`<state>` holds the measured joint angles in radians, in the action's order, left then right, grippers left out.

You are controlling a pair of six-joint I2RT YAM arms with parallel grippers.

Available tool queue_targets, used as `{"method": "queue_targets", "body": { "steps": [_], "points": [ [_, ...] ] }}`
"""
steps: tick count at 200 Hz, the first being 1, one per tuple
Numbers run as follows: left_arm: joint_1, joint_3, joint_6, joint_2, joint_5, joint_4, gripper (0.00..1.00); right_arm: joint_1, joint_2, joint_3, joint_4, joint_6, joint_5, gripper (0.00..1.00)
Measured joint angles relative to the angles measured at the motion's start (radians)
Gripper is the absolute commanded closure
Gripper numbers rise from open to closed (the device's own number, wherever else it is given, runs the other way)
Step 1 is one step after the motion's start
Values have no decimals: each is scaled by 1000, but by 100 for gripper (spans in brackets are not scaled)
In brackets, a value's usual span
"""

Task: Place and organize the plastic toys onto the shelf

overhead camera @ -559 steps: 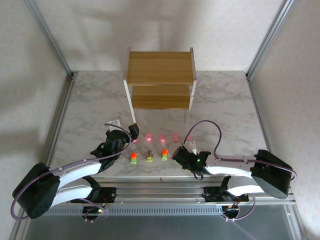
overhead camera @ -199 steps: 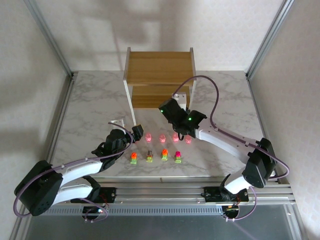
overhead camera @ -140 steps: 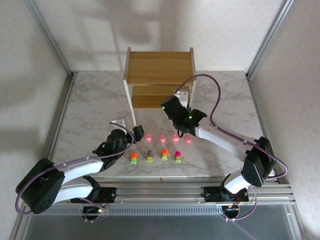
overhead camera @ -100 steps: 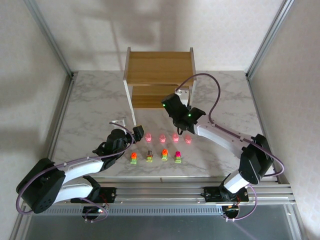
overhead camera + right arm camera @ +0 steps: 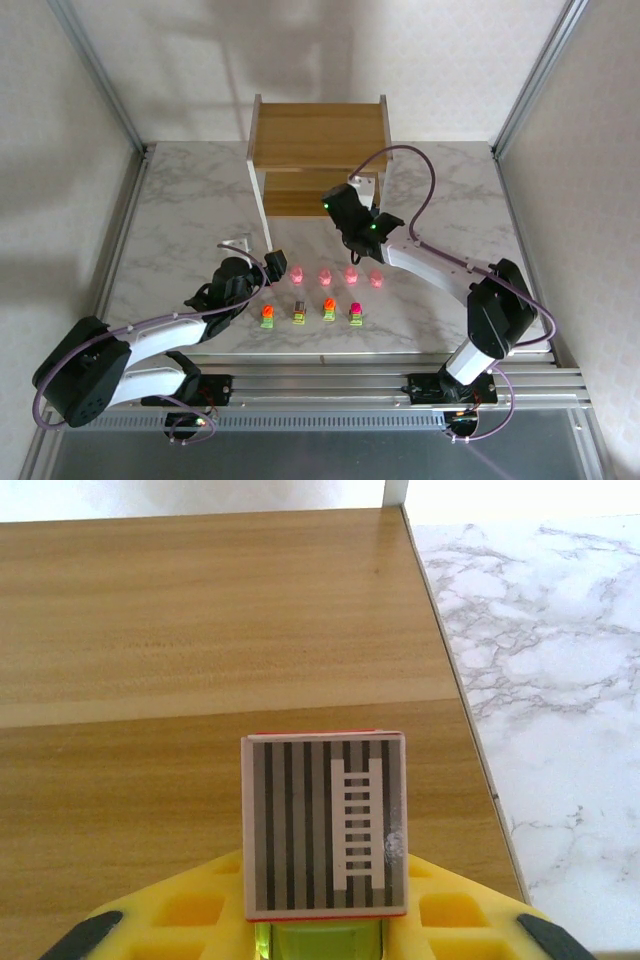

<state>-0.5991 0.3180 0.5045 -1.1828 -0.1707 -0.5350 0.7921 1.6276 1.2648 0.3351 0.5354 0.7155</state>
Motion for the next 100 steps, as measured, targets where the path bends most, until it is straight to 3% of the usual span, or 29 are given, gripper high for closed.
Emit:
{"method": "queue_targets", "body": {
  "steps": [100],
  "points": [
    [0, 0, 2, 0, 3, 0, 8, -23, 39, 0, -3, 11, 26, 75]
  ]
}}
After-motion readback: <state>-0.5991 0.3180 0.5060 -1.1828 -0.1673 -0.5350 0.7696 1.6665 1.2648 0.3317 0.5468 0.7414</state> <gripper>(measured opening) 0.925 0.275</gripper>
